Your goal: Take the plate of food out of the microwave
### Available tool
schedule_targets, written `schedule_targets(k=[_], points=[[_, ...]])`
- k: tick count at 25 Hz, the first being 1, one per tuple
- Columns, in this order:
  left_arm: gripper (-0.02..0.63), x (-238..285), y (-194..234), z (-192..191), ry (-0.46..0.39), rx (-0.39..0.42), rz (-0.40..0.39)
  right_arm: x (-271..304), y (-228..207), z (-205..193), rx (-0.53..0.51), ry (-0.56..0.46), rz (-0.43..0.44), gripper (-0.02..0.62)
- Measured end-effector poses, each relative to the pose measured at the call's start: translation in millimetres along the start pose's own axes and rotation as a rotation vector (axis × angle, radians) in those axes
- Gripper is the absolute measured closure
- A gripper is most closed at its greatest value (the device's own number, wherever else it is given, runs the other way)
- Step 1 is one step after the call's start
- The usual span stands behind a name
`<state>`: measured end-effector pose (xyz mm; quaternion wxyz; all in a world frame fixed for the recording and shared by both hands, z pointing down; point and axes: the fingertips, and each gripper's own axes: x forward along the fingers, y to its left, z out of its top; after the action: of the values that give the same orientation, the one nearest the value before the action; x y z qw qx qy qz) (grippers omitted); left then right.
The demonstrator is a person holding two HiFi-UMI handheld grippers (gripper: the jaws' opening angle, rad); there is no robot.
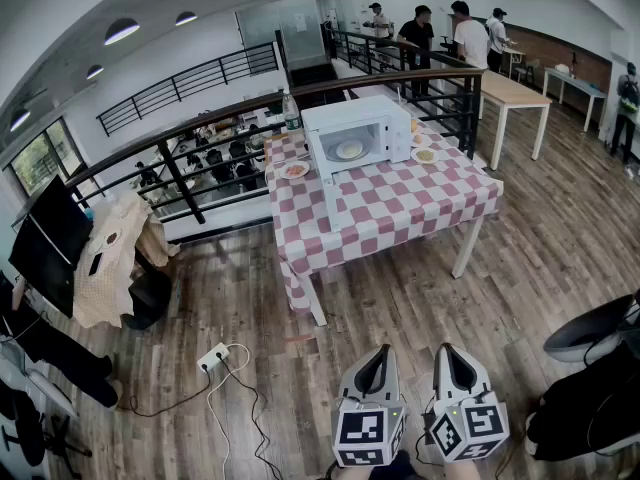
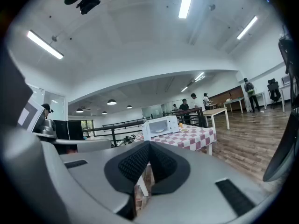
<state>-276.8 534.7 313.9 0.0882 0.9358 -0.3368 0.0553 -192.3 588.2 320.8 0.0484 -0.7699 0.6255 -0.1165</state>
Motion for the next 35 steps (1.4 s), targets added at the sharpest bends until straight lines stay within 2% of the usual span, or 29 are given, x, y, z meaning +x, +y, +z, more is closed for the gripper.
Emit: schedule_targets(k=[13,28,35], points=[[0.594,5.1,0.0,-0.1,-0.008,0.001,0.010,2.6,-6.8,-1.0,0.002,0.001,0.000,0.606],[0.594,27.2,-18.3,-7.3,-0.001,0.007,0.039,7.3,-49.1,1.0,0.029,0.000,-0.002,0.604],[0.594,42.1,-17.6,-14.8,0.024,0.004,0.046,19.0,-54.4,-8.5,0.048,0.023,0.017,0.604]])
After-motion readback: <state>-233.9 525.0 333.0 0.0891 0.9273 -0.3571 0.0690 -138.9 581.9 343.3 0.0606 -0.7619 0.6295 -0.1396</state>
